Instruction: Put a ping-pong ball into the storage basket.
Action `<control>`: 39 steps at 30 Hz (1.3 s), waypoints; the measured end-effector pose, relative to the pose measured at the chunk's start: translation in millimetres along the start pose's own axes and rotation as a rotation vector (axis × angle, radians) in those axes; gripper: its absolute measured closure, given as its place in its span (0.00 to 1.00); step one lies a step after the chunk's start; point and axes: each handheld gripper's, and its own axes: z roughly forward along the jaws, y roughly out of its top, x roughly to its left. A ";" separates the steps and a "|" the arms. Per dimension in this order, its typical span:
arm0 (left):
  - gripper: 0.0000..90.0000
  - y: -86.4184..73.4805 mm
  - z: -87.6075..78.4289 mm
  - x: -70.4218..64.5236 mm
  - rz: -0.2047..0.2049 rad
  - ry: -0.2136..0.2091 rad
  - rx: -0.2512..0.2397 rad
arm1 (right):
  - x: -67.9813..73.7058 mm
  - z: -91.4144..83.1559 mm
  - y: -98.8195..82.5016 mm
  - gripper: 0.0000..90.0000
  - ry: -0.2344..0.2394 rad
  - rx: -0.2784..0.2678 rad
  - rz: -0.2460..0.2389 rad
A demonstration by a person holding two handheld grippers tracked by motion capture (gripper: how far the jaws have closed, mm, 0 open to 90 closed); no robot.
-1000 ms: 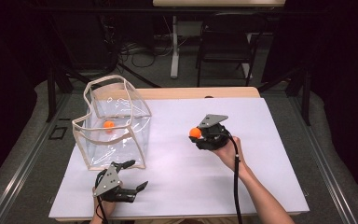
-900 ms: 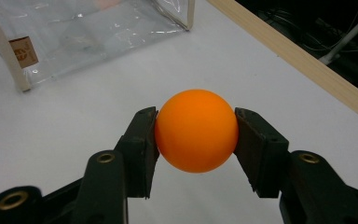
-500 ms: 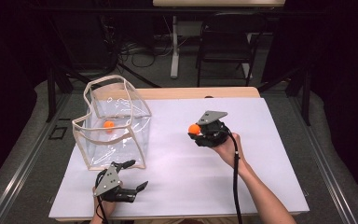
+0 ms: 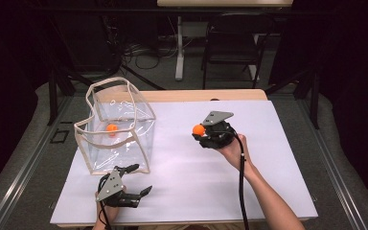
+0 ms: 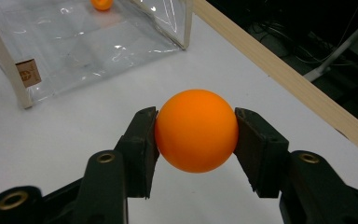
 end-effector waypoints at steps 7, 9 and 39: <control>0.17 0.2 0.3 -0.4 0.001 -0.003 -0.002 | 0.9 0.1 7.1 0.56 -0.004 -0.014 -0.009; 0.17 0.2 0.1 -0.2 0.001 -0.003 -0.002 | 1.2 0.1 9.4 0.56 -0.005 -0.013 -0.011; 0.17 -0.3 -0.4 0.2 0.000 0.001 -0.001 | 12.8 4.0 43.4 0.56 0.013 -0.034 -0.069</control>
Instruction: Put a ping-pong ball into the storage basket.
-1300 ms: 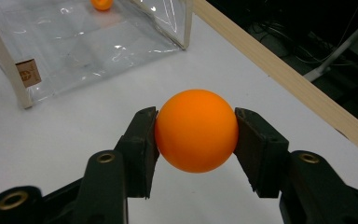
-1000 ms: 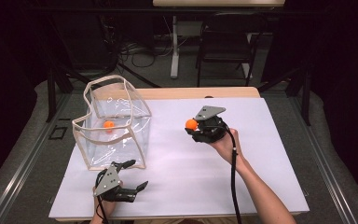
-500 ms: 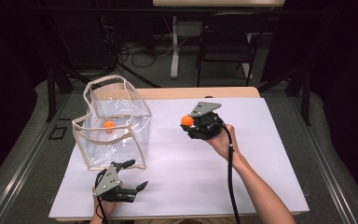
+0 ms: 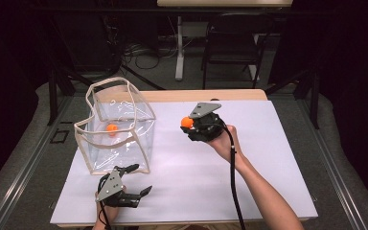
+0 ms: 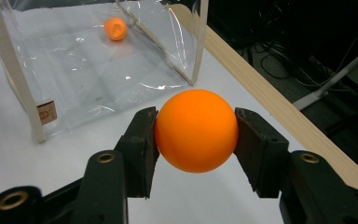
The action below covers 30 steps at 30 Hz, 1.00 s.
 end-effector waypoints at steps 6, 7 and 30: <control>0.17 0.2 0.2 -0.4 0.002 -0.003 0.000 | 3.6 2.7 3.8 0.56 0.008 0.002 -0.008; 0.17 0.2 0.2 -0.5 0.002 -0.005 -0.003 | 4.0 3.2 5.1 0.56 0.007 0.000 -0.012; 0.17 0.0 0.0 -0.1 0.000 -0.002 -0.005 | 10.6 9.3 24.3 0.56 0.022 -0.014 -0.049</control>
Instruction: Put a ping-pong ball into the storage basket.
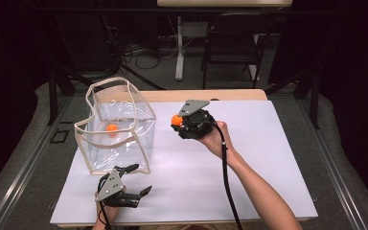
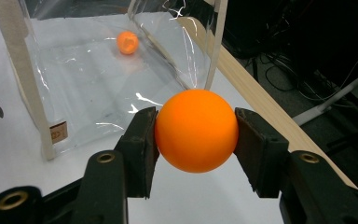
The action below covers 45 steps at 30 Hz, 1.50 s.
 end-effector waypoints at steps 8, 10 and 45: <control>0.17 -0.1 -0.2 0.1 0.000 0.000 0.002 | -1.4 0.9 4.8 0.56 -0.001 -0.009 -0.002; 0.17 -0.1 -0.1 0.2 0.000 0.002 0.000 | -1.0 1.7 6.3 0.56 0.002 -0.009 -0.003; 0.17 -0.1 -0.2 -0.2 0.000 -0.002 -0.001 | 3.4 10.6 31.3 0.56 0.018 -0.036 -0.023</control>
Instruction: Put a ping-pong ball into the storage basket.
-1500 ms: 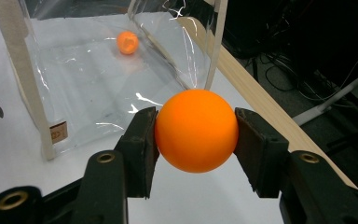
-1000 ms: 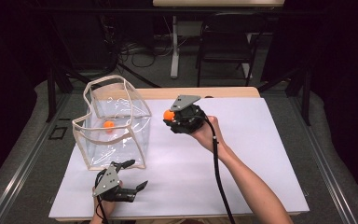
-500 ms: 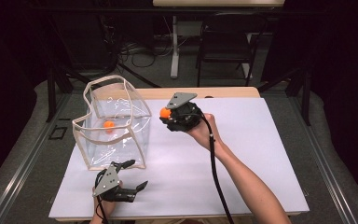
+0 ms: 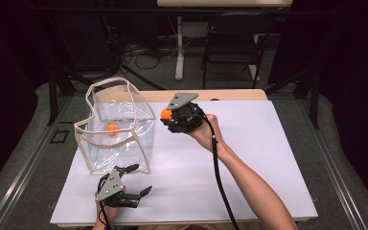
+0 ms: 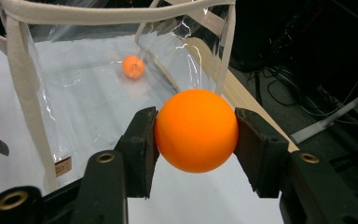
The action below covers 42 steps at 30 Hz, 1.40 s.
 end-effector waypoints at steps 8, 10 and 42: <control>0.17 0.0 0.0 -0.1 0.000 -0.001 0.000 | -0.9 0.4 5.6 0.56 0.000 -0.008 0.001; 0.17 0.0 -0.2 0.0 0.002 0.000 0.000 | -1.2 0.4 7.2 0.56 -0.002 -0.010 -0.003; 0.17 -0.3 -0.4 0.6 -0.002 0.003 0.001 | -4.6 10.8 28.4 0.56 0.002 -0.020 -0.022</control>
